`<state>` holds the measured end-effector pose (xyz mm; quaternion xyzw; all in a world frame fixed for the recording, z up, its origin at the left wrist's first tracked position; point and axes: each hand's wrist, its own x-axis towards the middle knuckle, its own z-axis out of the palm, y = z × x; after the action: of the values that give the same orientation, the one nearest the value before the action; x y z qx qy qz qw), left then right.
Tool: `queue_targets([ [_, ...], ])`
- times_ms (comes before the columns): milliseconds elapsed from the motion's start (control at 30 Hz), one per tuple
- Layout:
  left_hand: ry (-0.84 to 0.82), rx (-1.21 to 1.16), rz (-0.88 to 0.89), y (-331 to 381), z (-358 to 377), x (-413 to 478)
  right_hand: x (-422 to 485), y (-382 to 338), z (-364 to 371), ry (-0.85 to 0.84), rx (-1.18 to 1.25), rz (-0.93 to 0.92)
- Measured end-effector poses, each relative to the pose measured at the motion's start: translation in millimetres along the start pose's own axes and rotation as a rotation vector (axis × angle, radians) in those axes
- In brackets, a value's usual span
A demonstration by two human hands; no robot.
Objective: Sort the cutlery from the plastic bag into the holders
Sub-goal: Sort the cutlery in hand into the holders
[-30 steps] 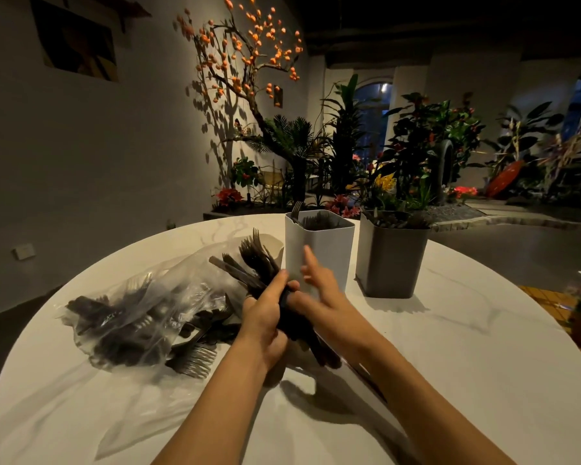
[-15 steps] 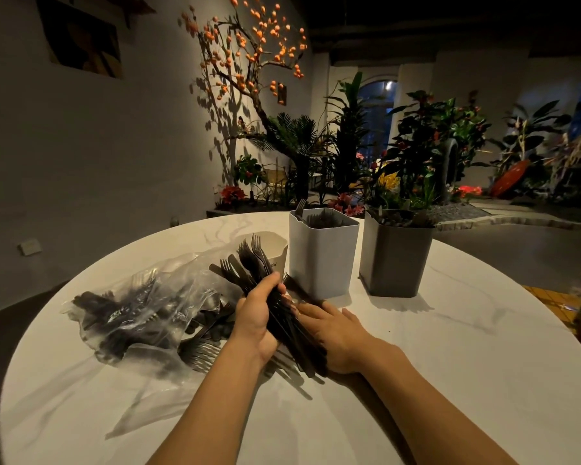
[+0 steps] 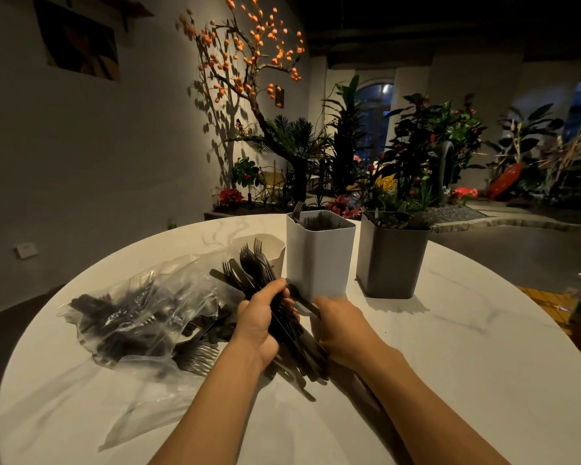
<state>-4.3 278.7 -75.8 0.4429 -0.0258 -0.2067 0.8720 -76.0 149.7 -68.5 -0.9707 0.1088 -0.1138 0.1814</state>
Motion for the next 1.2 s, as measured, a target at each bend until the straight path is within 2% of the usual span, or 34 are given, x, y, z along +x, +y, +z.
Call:
queue_targets([
  [233,0.009,0.027,0.009,-0.5,0.3,-1.5,-3.4,-1.7,1.4,-0.036,-0.113,0.038],
  [367,0.016,0.053,0.008,-1.2,0.8,-1.9,-12.4,2.3,-8.3,-0.08,-0.371,0.098],
  [733,0.013,0.052,-0.008,-2.6,-0.4,-1.2,-20.0,-11.4,-21.6,-0.171,-0.34,0.177],
  [900,0.026,0.022,-0.02,-2.1,0.4,-0.5,-23.4,-10.4,-40.5,-0.072,-0.2,0.154],
  [1033,0.02,-0.001,0.008,-3.3,2.0,-1.3,-29.6,-16.8,-52.1,0.031,0.166,0.038],
  [1100,-0.018,-0.029,0.031,-2.9,5.6,-5.1,-32.2,-23.5,-51.6,-0.038,0.292,-0.019],
  [1200,-0.042,-0.03,0.065,-1.1,7.8,-8.8,-35.4,-28.0,-50.7,-0.184,0.296,-0.071],
])
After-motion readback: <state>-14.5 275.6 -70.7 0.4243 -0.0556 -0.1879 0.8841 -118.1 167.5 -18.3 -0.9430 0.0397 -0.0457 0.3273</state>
